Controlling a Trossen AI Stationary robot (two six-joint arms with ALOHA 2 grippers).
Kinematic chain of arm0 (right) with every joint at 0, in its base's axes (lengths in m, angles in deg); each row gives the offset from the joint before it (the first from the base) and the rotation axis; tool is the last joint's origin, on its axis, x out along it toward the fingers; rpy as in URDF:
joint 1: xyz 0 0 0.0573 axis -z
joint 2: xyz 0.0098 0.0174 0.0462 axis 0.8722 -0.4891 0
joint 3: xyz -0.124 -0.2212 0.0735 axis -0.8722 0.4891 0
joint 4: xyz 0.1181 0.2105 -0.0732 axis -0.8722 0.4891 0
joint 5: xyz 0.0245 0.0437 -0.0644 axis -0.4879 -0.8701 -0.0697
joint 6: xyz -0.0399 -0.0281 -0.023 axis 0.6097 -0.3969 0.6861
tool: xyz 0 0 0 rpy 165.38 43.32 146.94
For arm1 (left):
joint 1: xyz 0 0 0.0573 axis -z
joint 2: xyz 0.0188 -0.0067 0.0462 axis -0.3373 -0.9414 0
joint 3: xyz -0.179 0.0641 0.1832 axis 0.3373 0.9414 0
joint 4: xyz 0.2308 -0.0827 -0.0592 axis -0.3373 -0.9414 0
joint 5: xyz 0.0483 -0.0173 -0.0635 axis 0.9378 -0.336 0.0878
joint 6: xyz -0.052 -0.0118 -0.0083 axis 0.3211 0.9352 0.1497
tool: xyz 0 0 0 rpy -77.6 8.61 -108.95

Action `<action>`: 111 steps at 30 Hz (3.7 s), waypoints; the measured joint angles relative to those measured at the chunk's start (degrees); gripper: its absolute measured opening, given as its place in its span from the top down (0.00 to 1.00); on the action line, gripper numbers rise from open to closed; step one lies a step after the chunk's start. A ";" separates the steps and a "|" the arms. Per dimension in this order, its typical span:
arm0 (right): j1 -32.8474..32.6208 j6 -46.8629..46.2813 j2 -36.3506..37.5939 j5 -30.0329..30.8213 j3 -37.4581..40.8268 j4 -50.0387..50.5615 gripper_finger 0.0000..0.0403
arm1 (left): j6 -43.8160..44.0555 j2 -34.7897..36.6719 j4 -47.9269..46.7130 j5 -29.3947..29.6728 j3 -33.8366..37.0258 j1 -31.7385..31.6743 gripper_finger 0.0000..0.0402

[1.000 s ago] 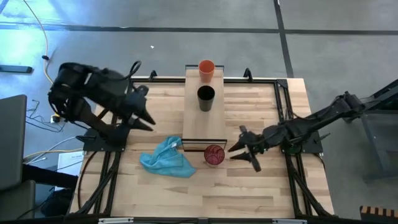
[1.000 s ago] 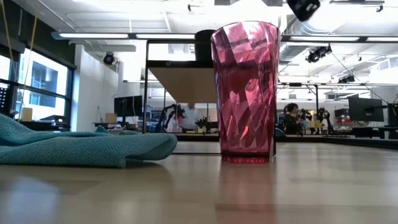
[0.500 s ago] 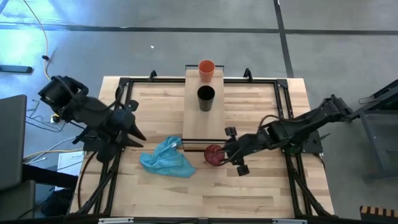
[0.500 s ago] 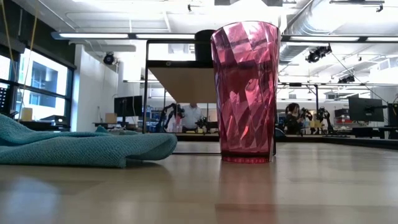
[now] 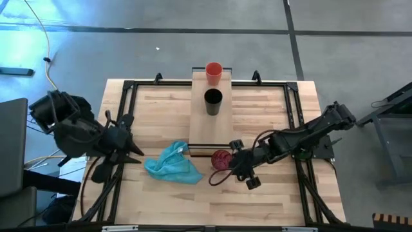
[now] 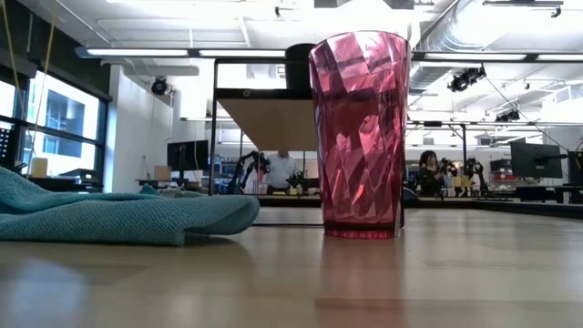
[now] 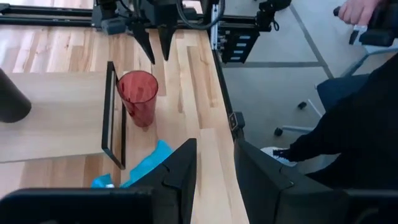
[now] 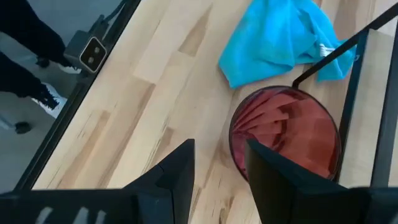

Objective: Stack small to large cups/mugs on shelf
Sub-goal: Put the red cup on the shelf

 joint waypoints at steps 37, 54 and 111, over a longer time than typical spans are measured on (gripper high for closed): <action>1.02 4.75 -7.28 3.06 0.57 -2.33 0.68 | 20.85 0.02 0.49 20.23 13.50 16.28 0.76; 1.37 5.07 -10.36 1.38 0.57 -2.31 0.70 | 23.80 0.02 0.26 24.18 13.50 19.94 0.76; 2.67 5.14 -10.29 -0.24 -34.89 26.79 1.00 | 22.16 0.02 0.02 26.91 13.50 19.85 0.76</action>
